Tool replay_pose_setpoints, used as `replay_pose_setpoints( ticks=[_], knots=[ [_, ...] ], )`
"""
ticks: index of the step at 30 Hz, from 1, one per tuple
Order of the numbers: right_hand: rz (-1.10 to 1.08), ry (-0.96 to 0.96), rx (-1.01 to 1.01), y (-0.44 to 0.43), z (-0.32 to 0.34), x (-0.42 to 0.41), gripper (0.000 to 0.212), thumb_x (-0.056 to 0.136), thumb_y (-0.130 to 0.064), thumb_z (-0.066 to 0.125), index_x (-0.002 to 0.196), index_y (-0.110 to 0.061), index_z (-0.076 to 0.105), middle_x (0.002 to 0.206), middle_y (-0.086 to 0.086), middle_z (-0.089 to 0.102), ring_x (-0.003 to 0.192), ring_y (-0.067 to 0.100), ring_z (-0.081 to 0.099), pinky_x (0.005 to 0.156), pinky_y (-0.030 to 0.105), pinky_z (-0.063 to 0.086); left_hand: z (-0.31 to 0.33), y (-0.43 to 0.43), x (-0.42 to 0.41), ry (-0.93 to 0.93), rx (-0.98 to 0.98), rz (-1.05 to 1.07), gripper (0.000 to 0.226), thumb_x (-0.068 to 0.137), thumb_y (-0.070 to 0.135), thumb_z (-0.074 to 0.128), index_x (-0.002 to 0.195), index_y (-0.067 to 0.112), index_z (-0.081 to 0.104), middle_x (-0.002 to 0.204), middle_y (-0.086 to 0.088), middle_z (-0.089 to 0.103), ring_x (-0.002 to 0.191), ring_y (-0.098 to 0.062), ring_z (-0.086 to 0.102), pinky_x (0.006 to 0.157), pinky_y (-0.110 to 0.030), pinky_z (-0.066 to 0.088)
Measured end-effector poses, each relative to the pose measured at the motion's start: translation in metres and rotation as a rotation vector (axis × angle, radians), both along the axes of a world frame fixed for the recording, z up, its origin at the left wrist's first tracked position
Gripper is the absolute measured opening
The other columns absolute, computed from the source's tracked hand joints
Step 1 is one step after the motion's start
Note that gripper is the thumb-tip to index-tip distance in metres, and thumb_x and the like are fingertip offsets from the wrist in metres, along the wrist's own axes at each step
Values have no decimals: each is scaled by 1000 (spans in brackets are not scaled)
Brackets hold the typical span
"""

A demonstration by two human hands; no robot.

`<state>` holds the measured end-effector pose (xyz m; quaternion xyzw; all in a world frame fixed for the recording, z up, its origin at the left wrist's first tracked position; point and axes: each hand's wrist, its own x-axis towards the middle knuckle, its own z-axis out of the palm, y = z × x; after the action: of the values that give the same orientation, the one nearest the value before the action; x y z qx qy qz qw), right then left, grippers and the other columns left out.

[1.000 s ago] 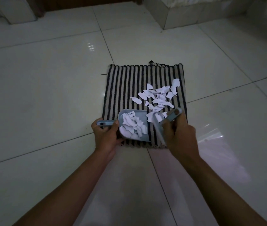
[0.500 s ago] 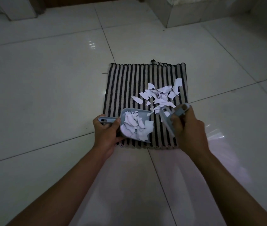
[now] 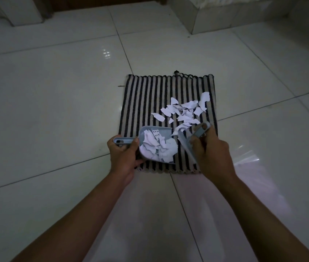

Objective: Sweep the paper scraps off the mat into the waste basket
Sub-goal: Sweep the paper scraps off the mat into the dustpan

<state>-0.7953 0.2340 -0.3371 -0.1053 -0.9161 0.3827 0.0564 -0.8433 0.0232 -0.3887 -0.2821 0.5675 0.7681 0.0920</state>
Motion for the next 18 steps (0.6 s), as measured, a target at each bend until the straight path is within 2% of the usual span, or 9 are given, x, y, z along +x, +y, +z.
replay_pose_setpoints(
  ticks=[1, 3, 6, 8, 11, 13, 15, 18],
  knots=[
    [-54, 1, -2, 5, 1, -3, 22, 102, -27, 47, 122, -20, 46, 75, -1, 65, 54, 6, 60, 43, 15, 46, 0, -1, -1, 1, 1, 3, 43, 93, 7, 69, 118, 21, 37, 105, -8, 65, 85, -19, 71, 64, -43, 63],
    [-127, 14, 9, 10, 2, -6, 22, 102, -27, 45, 122, -18, 46, 73, -1, 63, 54, 4, 57, 41, 10, 39, 0, -1, -2, 1, 6, 11, 42, 93, 7, 69, 117, 21, 37, 105, -8, 66, 85, -18, 71, 65, -45, 63],
    [-91, 33, 36, -5, -2, -5, 19, 102, -28, 44, 117, -17, 48, 70, -2, 60, 53, 7, 57, 44, 11, 44, 1, 2, -3, -8, 12, 16, 45, 93, 6, 68, 122, 19, 36, 103, -6, 65, 83, -18, 71, 61, -42, 63],
    [-44, 46, 84, -16, -9, -4, 19, 101, -25, 47, 115, -12, 49, 71, 1, 62, 54, 14, 60, 47, 22, 50, 1, 6, -2, -16, 14, 15, 48, 93, 7, 69, 126, 18, 36, 106, -8, 65, 88, -22, 70, 58, -39, 62],
    [-30, 47, 24, -18, -12, -3, 16, 100, -23, 50, 113, -13, 48, 71, 0, 64, 53, 7, 60, 45, 17, 48, -1, 8, -1, -24, 21, 18, 48, 92, 8, 70, 124, 18, 36, 111, -10, 64, 96, -27, 69, 57, -38, 62],
    [-59, 57, -11, -11, -6, -5, 15, 100, -26, 49, 112, -17, 48, 70, -4, 64, 54, 5, 60, 47, 20, 52, -2, 6, -3, -28, 18, 15, 48, 92, 8, 70, 124, 20, 36, 111, -10, 64, 97, -27, 69, 59, -39, 62],
    [-102, 64, -46, -2, -1, -9, 14, 101, -27, 49, 112, -20, 47, 70, -4, 63, 53, 4, 59, 45, 16, 48, -3, 4, -6, -24, 5, 16, 49, 92, 9, 70, 125, 20, 36, 110, -10, 64, 96, -27, 70, 63, -43, 63],
    [-120, 35, -13, 5, -2, -21, 21, 102, -27, 47, 122, -21, 46, 76, -2, 64, 57, 6, 60, 45, 19, 50, -3, 2, -13, -5, 2, 15, 45, 92, 8, 70, 120, 21, 36, 107, -9, 64, 93, -24, 70, 68, -48, 62]
  ],
)
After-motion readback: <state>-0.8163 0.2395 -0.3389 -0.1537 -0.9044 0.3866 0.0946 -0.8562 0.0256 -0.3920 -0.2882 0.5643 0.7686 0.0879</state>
